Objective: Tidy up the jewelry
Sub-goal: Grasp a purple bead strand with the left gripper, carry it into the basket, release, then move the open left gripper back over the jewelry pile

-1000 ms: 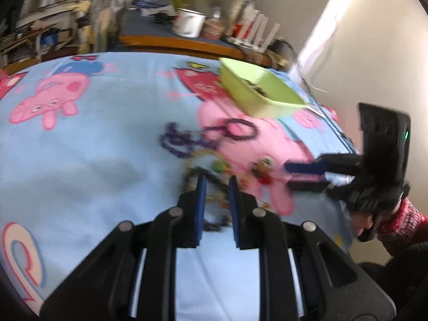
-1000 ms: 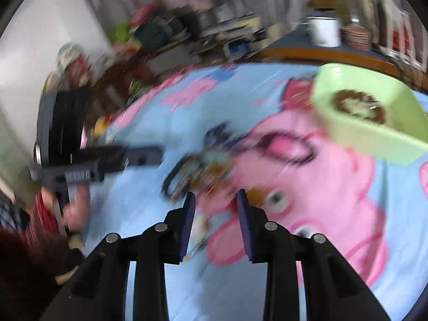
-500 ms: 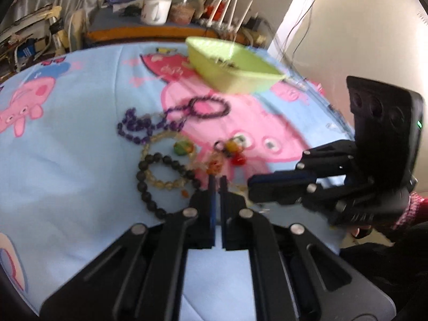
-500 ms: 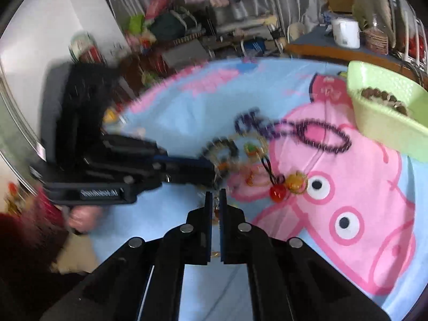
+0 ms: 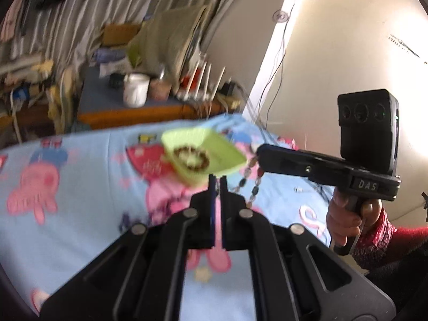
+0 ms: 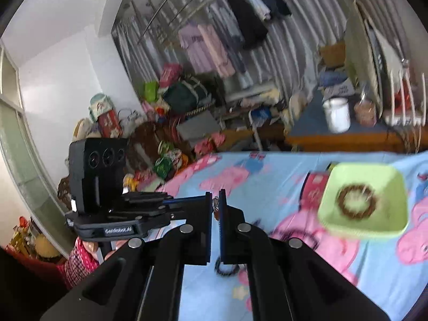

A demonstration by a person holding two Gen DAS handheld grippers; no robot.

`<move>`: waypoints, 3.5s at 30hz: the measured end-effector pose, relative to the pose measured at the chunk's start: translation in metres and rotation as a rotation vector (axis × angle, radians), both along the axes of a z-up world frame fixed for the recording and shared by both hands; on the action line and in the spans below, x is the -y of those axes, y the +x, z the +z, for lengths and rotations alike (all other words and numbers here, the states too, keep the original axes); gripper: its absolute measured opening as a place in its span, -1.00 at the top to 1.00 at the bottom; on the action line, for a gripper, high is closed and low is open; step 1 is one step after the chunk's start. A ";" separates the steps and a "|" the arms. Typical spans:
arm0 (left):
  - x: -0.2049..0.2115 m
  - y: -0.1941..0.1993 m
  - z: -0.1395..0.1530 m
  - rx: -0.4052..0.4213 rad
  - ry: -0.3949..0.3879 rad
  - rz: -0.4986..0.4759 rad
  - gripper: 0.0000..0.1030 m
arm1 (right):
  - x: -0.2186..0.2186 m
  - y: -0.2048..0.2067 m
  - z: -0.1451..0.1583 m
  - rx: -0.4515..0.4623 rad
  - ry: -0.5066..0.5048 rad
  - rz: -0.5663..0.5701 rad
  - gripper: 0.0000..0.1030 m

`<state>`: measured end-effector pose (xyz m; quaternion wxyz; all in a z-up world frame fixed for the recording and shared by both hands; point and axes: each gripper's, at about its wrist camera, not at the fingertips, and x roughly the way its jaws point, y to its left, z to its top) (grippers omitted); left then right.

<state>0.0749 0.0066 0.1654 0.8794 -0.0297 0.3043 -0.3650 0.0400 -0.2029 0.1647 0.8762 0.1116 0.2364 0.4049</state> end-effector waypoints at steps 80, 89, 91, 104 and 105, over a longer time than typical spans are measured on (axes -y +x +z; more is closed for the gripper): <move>-0.110 0.010 -0.141 -0.202 0.038 0.466 0.39 | -0.048 0.050 -0.136 -0.172 -0.369 -0.022 0.94; -0.054 0.007 -0.165 -0.204 0.217 0.349 0.39 | -0.085 0.068 -0.153 -0.210 -0.395 0.065 1.00; -0.061 0.009 -0.165 -0.212 0.223 0.372 0.40 | -0.070 0.062 -0.149 -0.206 -0.383 0.040 1.00; -0.030 -0.019 -0.132 -0.082 0.166 0.209 0.18 | 0.047 0.025 -0.146 -0.189 -0.248 -0.130 0.66; -0.012 -0.022 -0.135 -0.062 0.195 0.156 0.18 | 0.046 0.027 -0.146 -0.183 -0.271 -0.134 0.66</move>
